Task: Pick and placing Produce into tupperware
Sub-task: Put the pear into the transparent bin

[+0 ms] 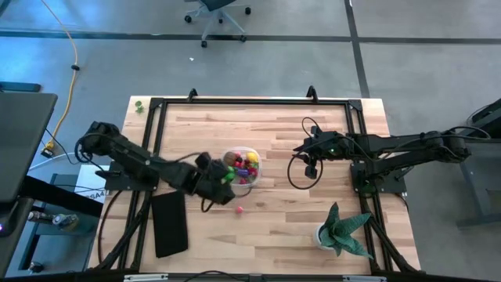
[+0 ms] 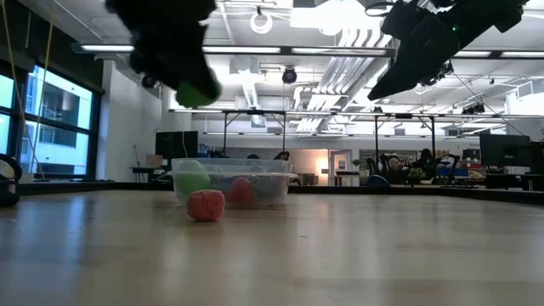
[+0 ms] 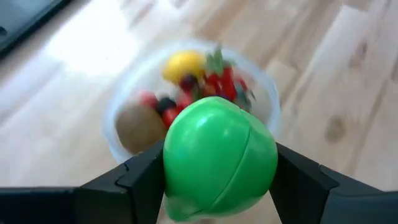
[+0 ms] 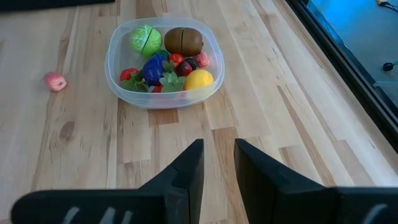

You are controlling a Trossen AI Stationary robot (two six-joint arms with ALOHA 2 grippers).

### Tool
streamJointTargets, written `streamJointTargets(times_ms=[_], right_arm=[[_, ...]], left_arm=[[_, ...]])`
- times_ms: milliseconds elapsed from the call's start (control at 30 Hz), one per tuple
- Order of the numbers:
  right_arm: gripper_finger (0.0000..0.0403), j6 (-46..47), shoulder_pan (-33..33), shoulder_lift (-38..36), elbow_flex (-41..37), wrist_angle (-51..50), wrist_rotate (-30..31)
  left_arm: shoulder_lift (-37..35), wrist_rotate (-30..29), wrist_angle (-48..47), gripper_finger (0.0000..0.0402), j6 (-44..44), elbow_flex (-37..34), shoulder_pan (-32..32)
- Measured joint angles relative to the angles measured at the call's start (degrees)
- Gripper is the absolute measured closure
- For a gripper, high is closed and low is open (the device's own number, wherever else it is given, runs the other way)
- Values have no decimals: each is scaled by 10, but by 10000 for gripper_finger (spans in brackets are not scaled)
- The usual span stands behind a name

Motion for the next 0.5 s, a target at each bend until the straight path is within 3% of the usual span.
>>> streamJointTargets(times_ms=[233,500], right_arm=[[324,0,0,0,0,0,0],[324,0,0,0,0,0,0]], left_arm=[[33,77,25,170,108,30,86],[88,153,73,169,153,29,136]])
